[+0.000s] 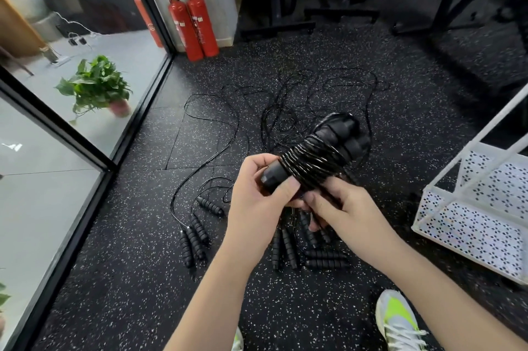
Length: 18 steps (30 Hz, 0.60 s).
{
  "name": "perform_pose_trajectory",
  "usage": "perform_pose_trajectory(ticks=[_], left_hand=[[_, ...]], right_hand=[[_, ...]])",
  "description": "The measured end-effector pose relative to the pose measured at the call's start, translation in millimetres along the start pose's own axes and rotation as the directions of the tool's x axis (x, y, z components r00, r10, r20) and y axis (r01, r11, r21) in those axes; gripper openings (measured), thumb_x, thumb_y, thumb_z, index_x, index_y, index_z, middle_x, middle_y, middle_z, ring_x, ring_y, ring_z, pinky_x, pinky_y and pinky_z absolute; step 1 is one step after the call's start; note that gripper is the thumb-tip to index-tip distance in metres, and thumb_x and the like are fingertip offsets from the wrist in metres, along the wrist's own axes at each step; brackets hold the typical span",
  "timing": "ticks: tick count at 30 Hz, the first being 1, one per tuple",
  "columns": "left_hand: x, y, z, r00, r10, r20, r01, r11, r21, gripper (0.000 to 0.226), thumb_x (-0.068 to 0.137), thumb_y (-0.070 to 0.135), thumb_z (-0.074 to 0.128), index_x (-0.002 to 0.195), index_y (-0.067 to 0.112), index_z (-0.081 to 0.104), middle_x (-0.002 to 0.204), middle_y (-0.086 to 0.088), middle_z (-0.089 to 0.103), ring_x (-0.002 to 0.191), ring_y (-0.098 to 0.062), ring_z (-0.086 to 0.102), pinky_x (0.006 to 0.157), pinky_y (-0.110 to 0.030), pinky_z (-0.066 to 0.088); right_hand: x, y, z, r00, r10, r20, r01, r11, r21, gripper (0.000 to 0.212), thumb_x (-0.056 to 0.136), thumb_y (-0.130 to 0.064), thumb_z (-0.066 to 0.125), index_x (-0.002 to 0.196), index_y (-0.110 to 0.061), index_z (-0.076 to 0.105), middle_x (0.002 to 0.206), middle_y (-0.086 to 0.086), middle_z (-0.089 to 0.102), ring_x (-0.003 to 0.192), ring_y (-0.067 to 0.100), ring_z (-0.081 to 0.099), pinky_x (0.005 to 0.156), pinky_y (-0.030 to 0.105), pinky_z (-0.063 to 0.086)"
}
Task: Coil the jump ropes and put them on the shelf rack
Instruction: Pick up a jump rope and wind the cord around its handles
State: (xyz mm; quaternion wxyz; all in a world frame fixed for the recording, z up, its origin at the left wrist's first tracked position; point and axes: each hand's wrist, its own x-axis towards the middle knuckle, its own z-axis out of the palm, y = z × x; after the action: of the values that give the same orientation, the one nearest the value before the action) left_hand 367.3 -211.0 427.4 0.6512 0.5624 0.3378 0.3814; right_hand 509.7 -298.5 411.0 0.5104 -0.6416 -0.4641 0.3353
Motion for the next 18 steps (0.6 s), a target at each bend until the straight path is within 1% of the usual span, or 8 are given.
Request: perform_pose_trajectory(ticks=[3,5,7,10,12,13,15,18], left_hand=[[2.1,-7.0,4.7,0.992,-0.028,-0.124,0.032,0.999,0.03,0.033,0.079,0.021,0.08,0.106,0.02,0.06,0.1,-0.008,0.071,0.089,-0.027,0.071,0.078,-0.045,0.06],[2.7,-12.0,5.9,0.978,-0.061,-0.201,0.073,0.996,0.051,0.037,0.069,0.039,0.082,0.1,0.03,0.062,0.102,-0.006,0.071,0.094,-0.029,0.071,0.089,-0.055,0.058],[2.8,-15.0,7.3,0.961,-0.081,-0.265,0.101,0.993,0.062,0.044,0.065,0.047,0.081,0.101,0.032,0.061,0.106,-0.006,0.071,0.1,-0.031,0.07,0.094,-0.059,0.055],[3.8,-16.4,8.1,0.935,-0.138,-0.326,0.145,0.989,-0.003,0.058,0.063,0.047,0.085,0.109,0.023,0.058,0.113,-0.015,0.069,0.105,-0.038,0.069,0.095,-0.061,0.054],[4.4,-15.0,8.8,0.924,-0.182,-0.336,0.156,0.982,-0.103,0.065,0.062,0.041,0.086,0.113,0.015,0.056,0.119,-0.023,0.066,0.102,-0.036,0.07,0.093,-0.055,0.058],[4.6,-14.6,8.6,0.92,-0.197,-0.339,0.159,0.978,-0.139,0.067,0.061,0.039,0.086,0.114,0.012,0.055,0.121,-0.025,0.065,0.102,-0.036,0.07,0.093,-0.053,0.058],[4.1,-14.5,7.5,0.917,-0.209,-0.339,0.161,0.973,-0.164,0.072,0.059,0.04,0.087,0.116,0.01,0.055,0.122,-0.026,0.064,0.109,-0.042,0.068,0.098,-0.059,0.054],[3.2,-14.8,5.7,0.922,-0.189,-0.337,0.14,0.976,-0.164,0.073,0.06,0.038,0.087,0.118,0.01,0.054,0.117,-0.021,0.065,0.106,-0.04,0.067,0.1,-0.067,0.049]], right_hand=[[-0.9,-2.7,2.6,1.0,0.019,0.024,-0.019,1.0,-0.024,0.014,0.096,-0.026,0.067,0.099,-0.04,0.067,0.081,-0.014,0.071,0.07,0.007,0.068,0.07,0.028,0.052],[-2.6,-8.1,5.0,0.997,0.07,0.031,-0.066,0.991,-0.114,0.024,0.092,-0.033,0.07,0.101,-0.052,0.059,0.087,-0.022,0.071,0.073,0.001,0.067,0.075,0.024,0.052],[-6.8,-11.9,8.4,0.997,0.073,-0.031,-0.077,0.986,-0.148,0.037,0.089,-0.031,0.072,0.11,-0.054,0.052,0.09,-0.029,0.069,0.076,0.0,0.067,0.075,0.016,0.05],[-11.8,-18.1,9.2,0.986,0.004,-0.164,-0.033,0.984,-0.177,0.045,0.086,-0.022,0.075,0.125,-0.039,0.06,0.09,-0.027,0.068,0.079,-0.003,0.066,0.075,0.007,0.047],[-13.7,-21.2,9.9,0.977,-0.076,-0.2,0.037,0.98,-0.194,0.048,0.085,-0.02,0.077,0.13,-0.029,0.063,0.092,-0.023,0.069,0.084,-0.002,0.068,0.079,0.006,0.047],[-14.9,-22.3,10.3,0.976,-0.112,-0.188,0.073,0.976,-0.206,0.051,0.085,-0.019,0.078,0.132,-0.028,0.062,0.094,-0.022,0.069,0.087,-0.002,0.068,0.081,0.005,0.046],[-17.3,-25.5,10.1,0.972,-0.195,-0.128,0.158,0.955,-0.251,0.055,0.089,-0.024,0.076,0.139,-0.027,0.056,0.1,-0.022,0.067,0.095,-0.004,0.067,0.084,0.004,0.044],[-18.1,-21.5,7.2,0.949,-0.316,0.001,0.291,0.87,-0.398,0.055,0.1,-0.039,0.054,0.151,-0.02,0.045,0.107,-0.018,0.061,0.101,-0.004,0.061,0.088,0.012,0.046]])
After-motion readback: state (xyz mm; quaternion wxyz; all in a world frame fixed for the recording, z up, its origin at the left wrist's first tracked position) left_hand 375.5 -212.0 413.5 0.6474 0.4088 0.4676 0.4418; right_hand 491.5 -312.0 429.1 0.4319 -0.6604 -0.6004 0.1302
